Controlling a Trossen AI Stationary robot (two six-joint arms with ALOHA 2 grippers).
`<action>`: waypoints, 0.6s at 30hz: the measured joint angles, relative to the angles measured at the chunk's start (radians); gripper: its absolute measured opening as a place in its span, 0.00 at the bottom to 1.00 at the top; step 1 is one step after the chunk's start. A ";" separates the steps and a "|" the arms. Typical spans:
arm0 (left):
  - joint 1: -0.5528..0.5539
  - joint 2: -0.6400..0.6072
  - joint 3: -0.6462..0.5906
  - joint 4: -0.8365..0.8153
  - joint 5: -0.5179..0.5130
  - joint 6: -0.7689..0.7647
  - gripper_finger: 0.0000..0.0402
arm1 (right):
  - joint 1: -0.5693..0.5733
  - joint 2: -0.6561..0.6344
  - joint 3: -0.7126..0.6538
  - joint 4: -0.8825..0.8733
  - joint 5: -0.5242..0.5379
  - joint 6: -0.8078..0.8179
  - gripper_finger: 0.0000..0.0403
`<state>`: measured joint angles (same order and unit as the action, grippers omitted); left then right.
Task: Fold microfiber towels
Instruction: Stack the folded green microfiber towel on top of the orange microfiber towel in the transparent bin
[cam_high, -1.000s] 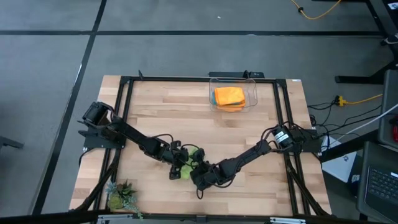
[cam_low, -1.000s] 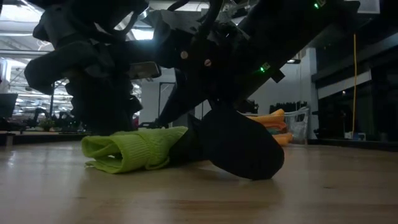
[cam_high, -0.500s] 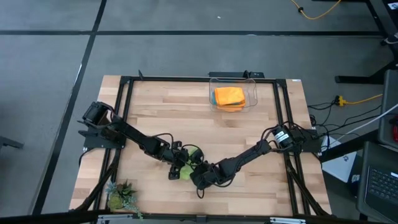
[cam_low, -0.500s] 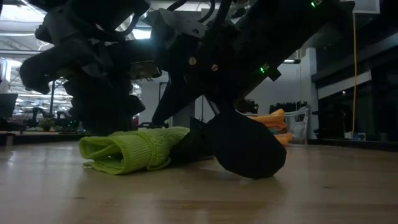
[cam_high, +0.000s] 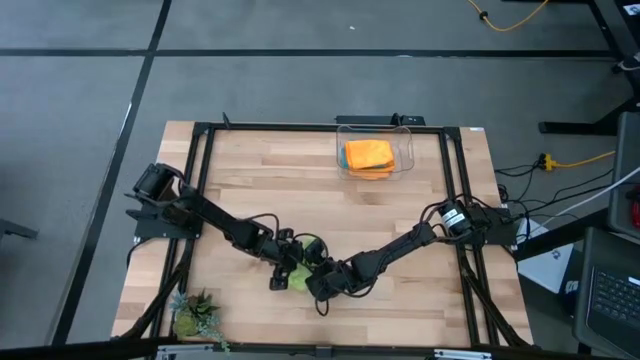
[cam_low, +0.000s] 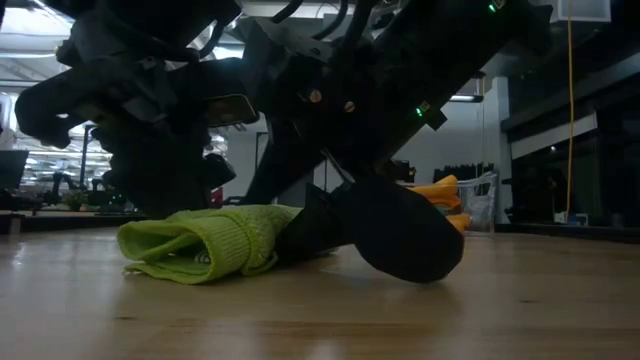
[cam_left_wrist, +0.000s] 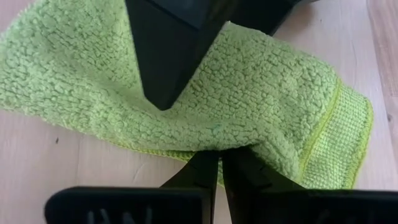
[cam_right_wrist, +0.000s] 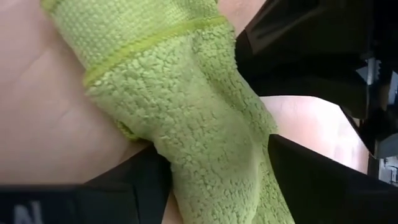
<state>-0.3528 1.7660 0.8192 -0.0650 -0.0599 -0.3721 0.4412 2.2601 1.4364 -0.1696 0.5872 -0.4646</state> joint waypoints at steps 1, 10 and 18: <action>0.004 0.000 0.000 0.000 0.002 0.000 0.05 | 0.000 0.000 0.000 0.000 -0.003 0.000 0.63; 0.016 0.000 -0.001 0.012 0.005 -0.002 0.05 | 0.000 0.000 -0.001 0.021 -0.012 0.008 0.59; 0.016 0.000 -0.001 0.014 0.004 -0.002 0.05 | -0.001 0.002 0.000 0.029 -0.055 0.013 0.37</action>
<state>-0.3367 1.7663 0.8185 -0.0509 -0.0559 -0.3740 0.4406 2.2625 1.4364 -0.1402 0.5321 -0.4517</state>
